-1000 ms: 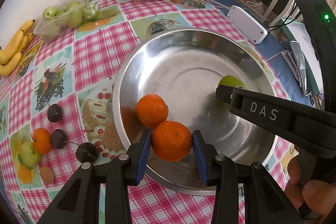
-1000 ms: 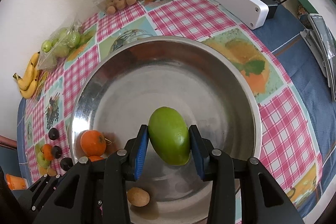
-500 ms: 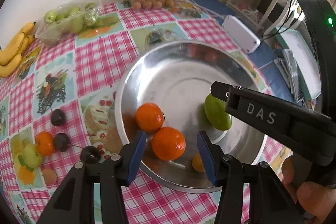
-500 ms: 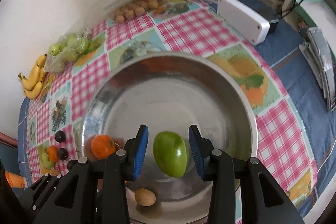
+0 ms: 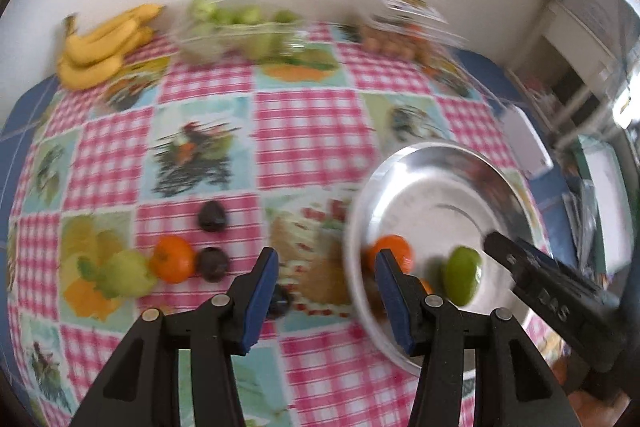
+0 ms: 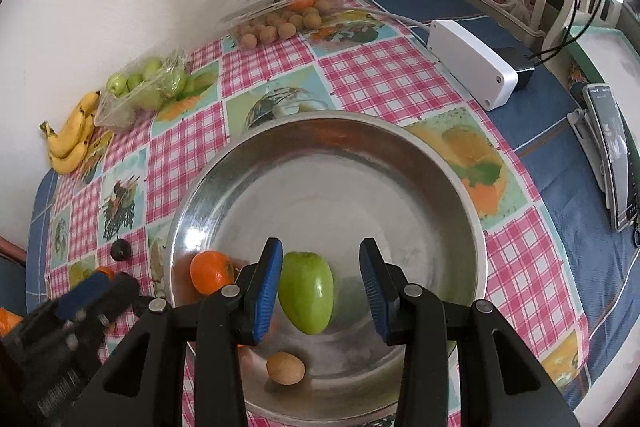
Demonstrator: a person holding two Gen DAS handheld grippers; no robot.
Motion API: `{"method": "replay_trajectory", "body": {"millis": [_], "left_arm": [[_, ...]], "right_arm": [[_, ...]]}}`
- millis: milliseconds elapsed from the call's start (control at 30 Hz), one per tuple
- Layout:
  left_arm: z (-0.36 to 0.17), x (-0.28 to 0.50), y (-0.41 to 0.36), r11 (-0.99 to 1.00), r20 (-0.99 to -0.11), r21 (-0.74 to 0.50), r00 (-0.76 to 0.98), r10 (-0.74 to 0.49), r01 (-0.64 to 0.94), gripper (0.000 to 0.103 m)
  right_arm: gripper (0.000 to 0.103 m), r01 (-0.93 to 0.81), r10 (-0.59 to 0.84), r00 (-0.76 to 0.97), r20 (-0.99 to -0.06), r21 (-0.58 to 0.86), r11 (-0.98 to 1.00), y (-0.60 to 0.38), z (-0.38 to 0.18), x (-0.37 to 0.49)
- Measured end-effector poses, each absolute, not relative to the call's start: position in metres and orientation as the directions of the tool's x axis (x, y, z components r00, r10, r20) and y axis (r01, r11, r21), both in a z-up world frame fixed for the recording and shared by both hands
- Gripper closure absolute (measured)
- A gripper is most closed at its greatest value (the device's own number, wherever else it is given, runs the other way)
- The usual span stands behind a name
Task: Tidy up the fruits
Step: 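Open the right tool to drop the mango while the left tool drops the orange into the bowl, then open the right tool to release the green mango while the left tool moves back toward the fruit row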
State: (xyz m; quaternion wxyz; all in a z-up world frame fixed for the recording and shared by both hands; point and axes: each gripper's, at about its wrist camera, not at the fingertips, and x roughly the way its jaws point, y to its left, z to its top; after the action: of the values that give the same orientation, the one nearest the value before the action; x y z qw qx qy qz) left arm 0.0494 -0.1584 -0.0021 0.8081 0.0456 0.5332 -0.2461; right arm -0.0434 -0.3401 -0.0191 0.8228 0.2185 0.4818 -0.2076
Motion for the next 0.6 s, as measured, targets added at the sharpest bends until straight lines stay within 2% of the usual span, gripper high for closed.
{"method": "replay_trajectory", "body": {"millis": [267,600], "left_arm": [[-0.001,0.070,-0.113,0.939,-0.894,-0.173,0.352,-0.276,0.296,0.049],[0.002,0.076,-0.090,0.953,-0.892,-0.178,0.368,-0.261,0.245,0.049]], "right_arm": [[0.062,0.491,-0.125,0.460,-0.879,0.135,0.860,-0.315,-0.011,-0.040],[0.062,0.456,-0.126,0.470,-0.873,0.118,0.882,-0.300,-0.005,-0.037]]}}
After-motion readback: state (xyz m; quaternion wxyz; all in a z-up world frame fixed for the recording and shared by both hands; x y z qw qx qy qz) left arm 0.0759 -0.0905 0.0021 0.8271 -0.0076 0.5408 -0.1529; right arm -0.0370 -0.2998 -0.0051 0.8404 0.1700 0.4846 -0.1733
